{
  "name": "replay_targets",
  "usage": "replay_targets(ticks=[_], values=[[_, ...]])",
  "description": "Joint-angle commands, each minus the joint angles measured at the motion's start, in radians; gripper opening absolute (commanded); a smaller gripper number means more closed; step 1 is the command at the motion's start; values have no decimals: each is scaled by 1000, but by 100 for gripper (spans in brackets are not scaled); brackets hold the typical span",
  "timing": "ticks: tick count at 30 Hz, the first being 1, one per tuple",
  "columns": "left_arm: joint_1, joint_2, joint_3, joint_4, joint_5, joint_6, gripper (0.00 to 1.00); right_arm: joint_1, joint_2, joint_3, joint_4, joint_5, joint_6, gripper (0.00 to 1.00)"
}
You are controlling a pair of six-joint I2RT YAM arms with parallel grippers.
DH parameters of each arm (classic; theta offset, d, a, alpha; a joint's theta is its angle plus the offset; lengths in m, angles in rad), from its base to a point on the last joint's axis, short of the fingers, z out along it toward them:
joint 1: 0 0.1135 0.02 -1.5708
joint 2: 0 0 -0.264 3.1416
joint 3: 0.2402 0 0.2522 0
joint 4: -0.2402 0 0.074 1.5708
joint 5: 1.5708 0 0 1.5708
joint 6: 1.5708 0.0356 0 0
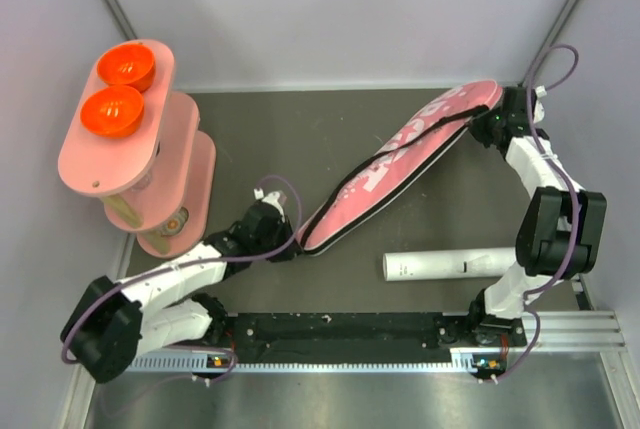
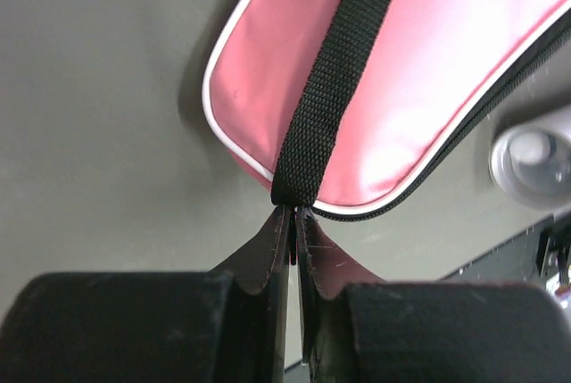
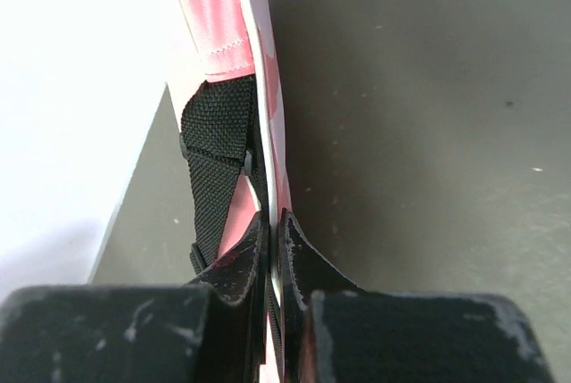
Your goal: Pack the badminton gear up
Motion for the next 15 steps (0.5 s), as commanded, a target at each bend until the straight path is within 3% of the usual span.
replay_targets(ticks=[1,8,15], values=[[111,104,86,87,27,63,11,-15,-78,-77,58,-23,-40,0],[203,290,218,108,90,52,12,-16,-134,-262,103,-23,-54,0],[269,523,450,84,147,38,8,-18,-274,-419,119,46,-38,0]])
